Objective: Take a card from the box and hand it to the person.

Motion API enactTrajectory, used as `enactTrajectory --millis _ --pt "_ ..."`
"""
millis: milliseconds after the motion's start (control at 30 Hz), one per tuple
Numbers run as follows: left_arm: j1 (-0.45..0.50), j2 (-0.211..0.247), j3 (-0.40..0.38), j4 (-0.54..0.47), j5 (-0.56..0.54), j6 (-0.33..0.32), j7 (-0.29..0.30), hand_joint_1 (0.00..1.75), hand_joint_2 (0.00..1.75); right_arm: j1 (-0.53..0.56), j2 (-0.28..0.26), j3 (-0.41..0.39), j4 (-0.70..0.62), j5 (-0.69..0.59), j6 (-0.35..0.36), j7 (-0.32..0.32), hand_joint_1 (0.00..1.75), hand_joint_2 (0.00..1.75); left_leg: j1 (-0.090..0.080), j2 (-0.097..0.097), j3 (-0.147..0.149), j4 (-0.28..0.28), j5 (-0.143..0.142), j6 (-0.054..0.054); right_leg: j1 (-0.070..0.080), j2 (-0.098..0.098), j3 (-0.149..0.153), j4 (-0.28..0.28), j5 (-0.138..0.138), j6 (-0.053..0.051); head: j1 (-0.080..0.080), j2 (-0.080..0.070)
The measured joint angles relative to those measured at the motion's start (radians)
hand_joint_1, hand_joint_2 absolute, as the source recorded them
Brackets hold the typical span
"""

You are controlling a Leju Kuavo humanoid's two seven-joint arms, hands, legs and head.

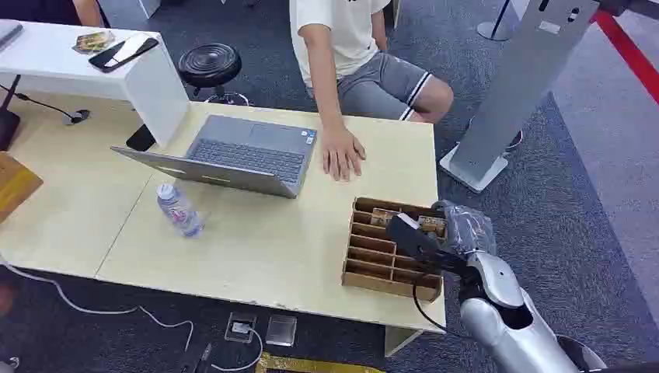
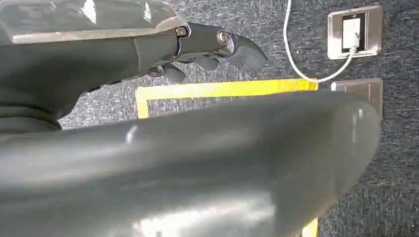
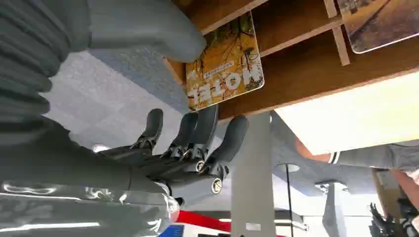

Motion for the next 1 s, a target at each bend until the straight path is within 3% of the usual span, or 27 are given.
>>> enactTrajectory --millis 233,600,867,900,1000 --pt "0.0 0.0 0.0 0.0 -0.003 0.0 0.0 0.0 0.0 -0.003 0.001 -0.003 0.0 0.003 -0.002 0.0 1.2 1.75 0.0 0.0 0.0 0.0 0.0 0.0 0.0 0.0 0.0 0.0 0.0 0.0 0.0 0.0" --pt "0.0 -0.002 0.0 0.0 -0.004 0.0 0.002 0.0 0.0 0.004 0.005 -0.003 0.003 0.011 0.0 0.0 1.05 1.75 0.0 0.0 0.0 0.0 0.0 0.0 0.0 0.0 0.0 0.0 0.0 0.0 -0.001 0.0" --pt "0.0 -0.002 0.0 0.0 -0.004 0.0 0.003 0.0 0.0 0.005 0.005 -0.003 0.003 0.011 0.0 0.0 1.08 1.75 0.0 0.0 0.0 0.0 0.0 0.0 0.0 0.0 0.0 0.0 0.0 0.0 0.0 0.0" --pt "0.0 -0.002 0.0 0.0 -0.007 0.0 0.004 0.0 0.0 0.005 0.005 -0.003 0.003 0.011 0.0 0.0 1.27 1.75 0.0 0.0 0.0 0.0 0.0 0.0 0.0 0.0 0.0 0.0 0.0 0.0 0.0 0.0" --pt "0.0 -0.002 0.0 0.0 -0.007 0.0 0.005 0.0 0.0 0.006 0.005 -0.002 0.003 0.011 0.0 0.0 1.29 1.75 0.0 0.0 0.0 0.0 0.0 0.0 0.0 0.0 0.0 0.0 0.0 0.0 0.0 0.0"
